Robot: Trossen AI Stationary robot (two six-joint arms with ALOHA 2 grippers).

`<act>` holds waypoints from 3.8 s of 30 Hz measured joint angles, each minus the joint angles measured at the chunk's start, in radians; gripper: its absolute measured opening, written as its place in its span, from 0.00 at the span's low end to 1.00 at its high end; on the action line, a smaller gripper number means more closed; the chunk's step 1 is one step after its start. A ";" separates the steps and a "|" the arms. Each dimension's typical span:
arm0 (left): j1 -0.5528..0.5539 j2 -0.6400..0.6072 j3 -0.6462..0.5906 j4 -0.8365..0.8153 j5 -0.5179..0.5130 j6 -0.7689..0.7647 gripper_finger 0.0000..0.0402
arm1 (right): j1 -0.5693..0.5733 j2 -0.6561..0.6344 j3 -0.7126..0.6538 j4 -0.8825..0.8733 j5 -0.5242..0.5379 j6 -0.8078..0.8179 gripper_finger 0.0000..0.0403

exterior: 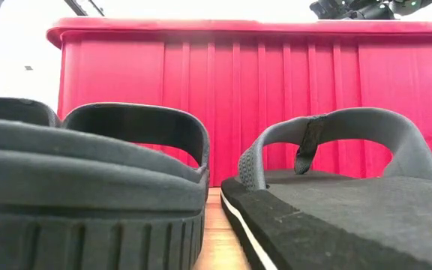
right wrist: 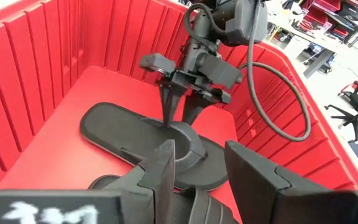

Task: Pick and place slides into bin
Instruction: Put the black slipper into the red bin

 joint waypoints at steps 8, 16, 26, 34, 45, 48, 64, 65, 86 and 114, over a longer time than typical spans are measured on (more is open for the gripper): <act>-0.014 -0.005 0.000 -0.074 -0.082 0.050 0.43 | 0.000 0.000 0.000 0.000 0.000 0.005 0.32; -0.014 -0.005 0.001 -0.101 -0.067 0.055 0.43 | 0.000 0.000 0.000 0.014 0.022 0.007 0.32; -0.019 -0.005 0.001 0.114 -0.172 -0.018 0.43 | 0.000 0.000 0.000 0.039 0.049 0.008 0.32; -0.019 -0.012 0.001 0.094 -0.197 -0.058 0.43 | 0.000 0.000 0.000 0.045 0.049 0.008 0.32; -0.050 -0.116 0.002 0.011 -0.095 0.136 0.43 | 0.000 0.000 0.000 0.045 0.048 0.008 0.32; -0.067 -0.078 0.002 -0.032 -0.092 0.132 0.43 | 0.000 0.000 0.000 0.045 0.048 0.008 0.32; -0.107 -0.040 0.036 -0.013 -0.132 0.105 0.43 | 0.000 0.000 0.000 0.046 0.048 0.008 0.32; -0.108 -0.040 0.051 -0.020 -0.132 0.105 0.43 | 0.000 0.000 0.000 0.046 0.048 0.008 0.32; -0.299 -0.050 0.733 -0.731 -0.458 0.195 0.43 | 0.141 -0.273 0.002 0.039 0.041 0.012 0.32; -0.834 -0.050 0.956 -0.833 -0.901 -0.095 0.43 | 0.828 -0.279 0.081 -0.414 -0.012 0.535 0.32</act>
